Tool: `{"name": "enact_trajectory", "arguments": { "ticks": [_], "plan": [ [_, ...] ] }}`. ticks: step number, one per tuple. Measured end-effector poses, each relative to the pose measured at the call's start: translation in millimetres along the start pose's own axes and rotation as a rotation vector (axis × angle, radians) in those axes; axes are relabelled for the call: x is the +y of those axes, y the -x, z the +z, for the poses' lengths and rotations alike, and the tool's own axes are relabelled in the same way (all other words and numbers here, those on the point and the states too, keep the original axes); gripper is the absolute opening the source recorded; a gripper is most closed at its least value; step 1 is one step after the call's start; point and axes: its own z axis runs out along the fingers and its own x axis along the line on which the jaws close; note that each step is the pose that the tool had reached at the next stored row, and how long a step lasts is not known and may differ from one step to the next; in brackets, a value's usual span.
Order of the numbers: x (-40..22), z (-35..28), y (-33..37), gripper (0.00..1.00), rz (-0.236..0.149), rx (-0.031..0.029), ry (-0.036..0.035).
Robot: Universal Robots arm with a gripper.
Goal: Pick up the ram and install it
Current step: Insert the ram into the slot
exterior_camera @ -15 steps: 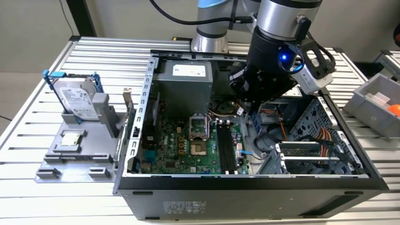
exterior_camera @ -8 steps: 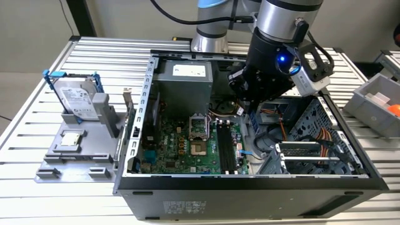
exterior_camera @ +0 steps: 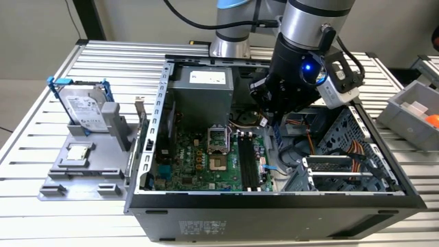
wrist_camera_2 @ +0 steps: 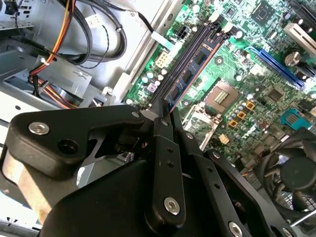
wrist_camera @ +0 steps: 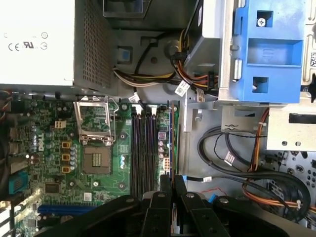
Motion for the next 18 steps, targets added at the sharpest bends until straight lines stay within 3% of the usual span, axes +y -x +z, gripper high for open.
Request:
{"name": "enact_trajectory", "arguments": {
  "ticks": [8,18],
  "plan": [
    [0.1,0.7,0.0,0.00,0.000,-0.0001,0.0005],
    [0.2,7.9,-1.0,0.00,-0.006,-0.0001,0.0052]
  ]
}}
